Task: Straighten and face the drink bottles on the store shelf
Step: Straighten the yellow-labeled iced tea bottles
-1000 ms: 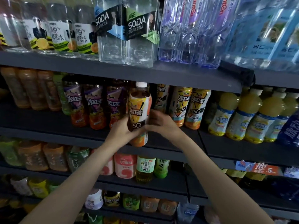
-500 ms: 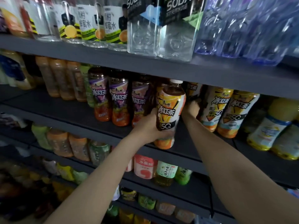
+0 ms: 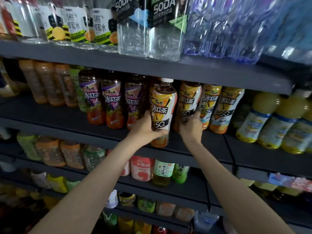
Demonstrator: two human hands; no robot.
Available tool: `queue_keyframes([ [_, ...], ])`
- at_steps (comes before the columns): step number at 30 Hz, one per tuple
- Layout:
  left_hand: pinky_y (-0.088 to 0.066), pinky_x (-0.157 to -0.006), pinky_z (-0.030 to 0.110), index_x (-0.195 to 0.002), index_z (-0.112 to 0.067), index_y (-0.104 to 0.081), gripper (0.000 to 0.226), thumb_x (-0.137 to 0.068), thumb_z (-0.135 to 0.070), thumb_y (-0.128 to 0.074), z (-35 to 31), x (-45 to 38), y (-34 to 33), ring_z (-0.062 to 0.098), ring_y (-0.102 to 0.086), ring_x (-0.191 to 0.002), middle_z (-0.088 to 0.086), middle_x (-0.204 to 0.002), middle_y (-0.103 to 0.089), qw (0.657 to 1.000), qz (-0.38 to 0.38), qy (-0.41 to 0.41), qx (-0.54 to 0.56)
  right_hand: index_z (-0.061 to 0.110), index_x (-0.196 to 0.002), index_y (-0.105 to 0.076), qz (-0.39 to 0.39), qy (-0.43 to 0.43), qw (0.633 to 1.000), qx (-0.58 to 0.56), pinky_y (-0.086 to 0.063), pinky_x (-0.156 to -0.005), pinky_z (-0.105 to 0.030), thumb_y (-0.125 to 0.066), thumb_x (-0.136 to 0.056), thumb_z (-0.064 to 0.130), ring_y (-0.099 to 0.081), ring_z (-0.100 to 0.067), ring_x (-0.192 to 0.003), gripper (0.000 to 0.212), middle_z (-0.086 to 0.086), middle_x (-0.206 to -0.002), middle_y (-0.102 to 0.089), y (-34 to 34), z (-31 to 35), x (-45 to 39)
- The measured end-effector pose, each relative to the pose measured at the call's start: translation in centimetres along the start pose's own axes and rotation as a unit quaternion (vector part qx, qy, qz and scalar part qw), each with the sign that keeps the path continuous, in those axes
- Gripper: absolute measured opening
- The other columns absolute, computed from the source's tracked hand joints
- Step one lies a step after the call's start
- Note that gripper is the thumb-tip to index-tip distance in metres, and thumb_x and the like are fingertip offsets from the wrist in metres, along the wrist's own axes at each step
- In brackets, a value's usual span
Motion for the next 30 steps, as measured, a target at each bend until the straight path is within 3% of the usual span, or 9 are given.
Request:
queue_keyframes([
  [3,-0.041,-0.085,0.026,-0.128,-0.01,-0.037,0.064,-0.08,-0.035,-0.07,-0.3,0.5,-0.3,0.024,-0.053,-0.117,0.006,-0.127,-0.055,1.0,-0.023,0.0,-0.009,-0.003,-0.124,-0.038,-0.001,-0.006,1.0,-0.015,-0.043,-0.07,-0.033,-0.069,-0.084,0.014,-0.058,-0.032,-0.104,0.053,-0.009,-0.101,-0.061,2.7,-1.5,1.7],
  [6,-0.046,-0.091,0.032,-0.13,-0.011,-0.04,0.066,-0.078,-0.037,-0.071,-0.5,0.2,-0.7,0.025,-0.054,-0.117,0.006,-0.128,-0.055,1.0,-0.026,-0.001,-0.003,0.0,-0.116,-0.039,-0.02,0.004,0.999,-0.05,-0.046,-0.081,-0.04,-0.079,-0.076,0.023,-0.053,-0.034,-0.11,0.061,-0.017,-0.115,-0.056,4.6,-1.4,1.7],
  [15,-0.041,-0.1,0.039,-0.138,-0.005,-0.029,0.07,-0.086,-0.035,-0.064,-2.0,-0.2,-2.9,0.033,-0.048,-0.123,0.015,-0.135,-0.048,0.999,-0.017,0.038,0.015,0.008,-0.096,-0.037,0.001,0.031,0.999,-0.045,-0.038,-0.061,-0.024,-0.081,-0.073,0.025,-0.057,-0.023,-0.087,0.052,-0.005,-0.09,-0.056,7.3,-0.5,3.0],
  [18,-0.037,-0.104,0.037,-0.138,0.0,-0.03,0.07,-0.086,-0.033,-0.064,-2.0,1.4,-2.5,0.032,-0.042,-0.126,0.018,-0.136,-0.044,0.994,-0.106,0.036,-0.011,0.005,-0.106,-0.046,0.039,0.027,0.995,-0.084,-0.042,-0.063,-0.02,-0.083,-0.07,0.021,-0.053,-0.012,-0.084,0.054,0.003,-0.091,-0.056,9.0,-1.0,4.0],
  [21,-0.036,-0.1,0.026,-0.132,-0.001,-0.042,0.049,-0.092,-0.026,-0.057,-4.4,4.4,-0.5,0.024,-0.046,-0.122,0.013,-0.128,-0.051,0.967,-0.24,-0.088,0.007,0.008,-0.112,-0.052,0.066,0.008,0.981,-0.184,-0.05,-0.068,-0.02,-0.084,-0.069,0.019,-0.062,-0.011,-0.089,0.054,0.002,-0.097,-0.065,10.3,-1.6,5.2],
  [24,-0.038,-0.095,0.021,-0.129,-0.011,-0.049,0.038,-0.096,-0.03,-0.048,-6.3,6.1,-1.5,0.014,-0.051,-0.118,0.0,-0.123,-0.056,0.989,-0.003,-0.08,0.126,0.007,-0.113,-0.055,0.092,-0.026,0.925,-0.368,-0.053,-0.076,-0.027,-0.08,-0.067,0.016,-0.066,-0.017,-0.096,0.053,-0.001,-0.099,-0.069,10.4,-1.4,7.0],
  [26,-0.043,-0.093,0.023,-0.125,-0.018,-0.052,0.036,-0.096,-0.037,-0.045,-6.4,7.7,-2.9,0.014,-0.056,-0.114,-0.002,-0.119,-0.06,0.942,0.198,0.036,0.27,0.007,-0.108,-0.056,0.113,-0.042,0.879,-0.462,-0.053,-0.076,-0.027,-0.075,-0.064,0.019,-0.067,-0.019,-0.095,0.049,-0.001,-0.097,-0.07,10.0,-0.7,8.2],
  [28,-0.052,-0.09,0.032,-0.12,-0.017,-0.056,0.034,-0.093,-0.036,-0.048,-5.9,8.8,-3.1,0.019,-0.063,-0.105,0.006,-0.113,-0.066,0.876,0.261,0.102,0.392,0.008,-0.105,-0.058,0.144,-0.049,0.842,-0.517,-0.054,-0.074,-0.025,-0.07,-0.068,0.018,-0.068,-0.017,-0.093,0.041,-0.001,-0.096,-0.071,9.5,-0.2,9.3],
  [30,-0.054,-0.088,0.036,-0.12,-0.016,-0.055,0.036,-0.088,-0.033,-0.056,-5.3,9.2,-2.6,0.02,-0.065,-0.101,0.008,-0.112,-0.066,0.878,0.236,0.101,0.404,0.007,-0.107,-0.058,0.173,-0.058,0.834,-0.521,-0.055,-0.074,-0.024,-0.068,-0.074,0.018,-0.068,-0.017,-0.094,0.036,-0.002,-0.098,-0.072,9.4,0.1,10.0],
])
Point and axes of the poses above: each hand's wrist, its own x-axis away from the middle knuckle, its own y-axis out of the back of the hand, z = x × y, the point moved 5 cm from there along -x, towards the middle knuckle
